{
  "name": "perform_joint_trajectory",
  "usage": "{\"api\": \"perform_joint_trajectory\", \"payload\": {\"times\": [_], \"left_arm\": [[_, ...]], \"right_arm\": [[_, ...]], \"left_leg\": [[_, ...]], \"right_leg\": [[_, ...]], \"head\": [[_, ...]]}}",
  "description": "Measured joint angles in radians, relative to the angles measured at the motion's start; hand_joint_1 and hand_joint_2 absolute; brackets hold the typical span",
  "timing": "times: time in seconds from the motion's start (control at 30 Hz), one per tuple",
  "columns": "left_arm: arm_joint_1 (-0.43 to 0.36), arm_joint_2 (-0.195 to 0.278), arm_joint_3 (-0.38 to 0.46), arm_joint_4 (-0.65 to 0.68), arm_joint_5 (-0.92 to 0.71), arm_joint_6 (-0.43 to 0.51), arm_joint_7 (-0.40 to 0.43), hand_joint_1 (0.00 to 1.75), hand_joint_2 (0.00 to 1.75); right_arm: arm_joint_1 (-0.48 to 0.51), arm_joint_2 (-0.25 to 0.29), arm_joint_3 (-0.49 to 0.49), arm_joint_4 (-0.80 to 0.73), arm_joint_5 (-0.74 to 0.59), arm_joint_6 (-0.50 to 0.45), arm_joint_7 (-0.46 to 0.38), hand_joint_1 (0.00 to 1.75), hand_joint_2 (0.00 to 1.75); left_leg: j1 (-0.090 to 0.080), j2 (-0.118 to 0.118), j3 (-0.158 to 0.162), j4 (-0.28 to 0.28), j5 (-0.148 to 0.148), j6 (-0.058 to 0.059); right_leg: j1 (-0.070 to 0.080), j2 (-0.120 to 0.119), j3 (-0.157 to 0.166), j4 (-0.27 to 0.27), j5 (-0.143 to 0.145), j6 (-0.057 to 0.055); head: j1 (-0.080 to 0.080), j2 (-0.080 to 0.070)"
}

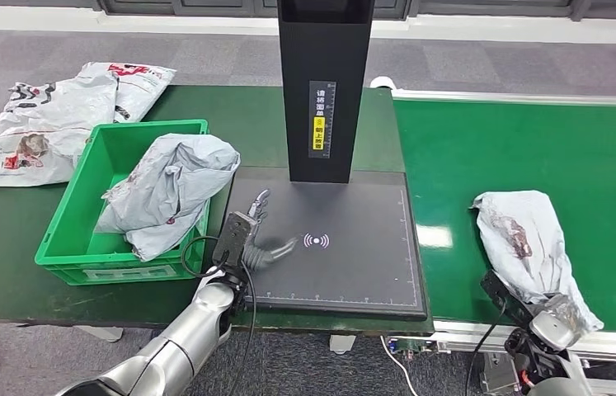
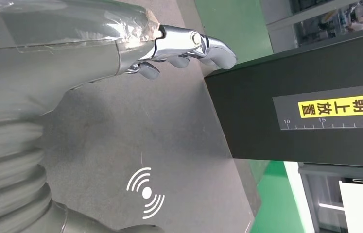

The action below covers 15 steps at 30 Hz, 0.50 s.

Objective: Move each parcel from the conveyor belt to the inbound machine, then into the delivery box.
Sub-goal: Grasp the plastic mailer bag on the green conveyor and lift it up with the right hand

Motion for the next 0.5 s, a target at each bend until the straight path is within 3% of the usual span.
{"api": "perform_joint_trajectory", "payload": {"times": [0.4, 0.5], "left_arm": [[0.003, 0.003, 0.0, -0.006, 0.0, 0.0, 0.005, 0.0, 1.75], [0.007, 0.005, 0.0, -0.01, 0.0, 0.005, 0.006, 0.0, 1.75]], "right_arm": [[0.001, 0.0, 0.0, 0.005, -0.015, -0.03, -0.024, 1.75, 1.75], [0.001, 0.001, 0.0, 0.006, -0.035, -0.075, -0.066, 1.75, 1.75]], "left_leg": [[0.0, 0.0, -0.001, -0.001, 0.0, 0.0], [0.0, 0.0, -0.001, -0.001, 0.0, 0.0]], "right_leg": [[0.0, 0.0, -0.001, 0.001, -0.001, 0.0], [0.0, 0.0, -0.001, 0.001, 0.0, 0.0]], "head": [[0.0, 0.0], [0.0, 0.0]]}}
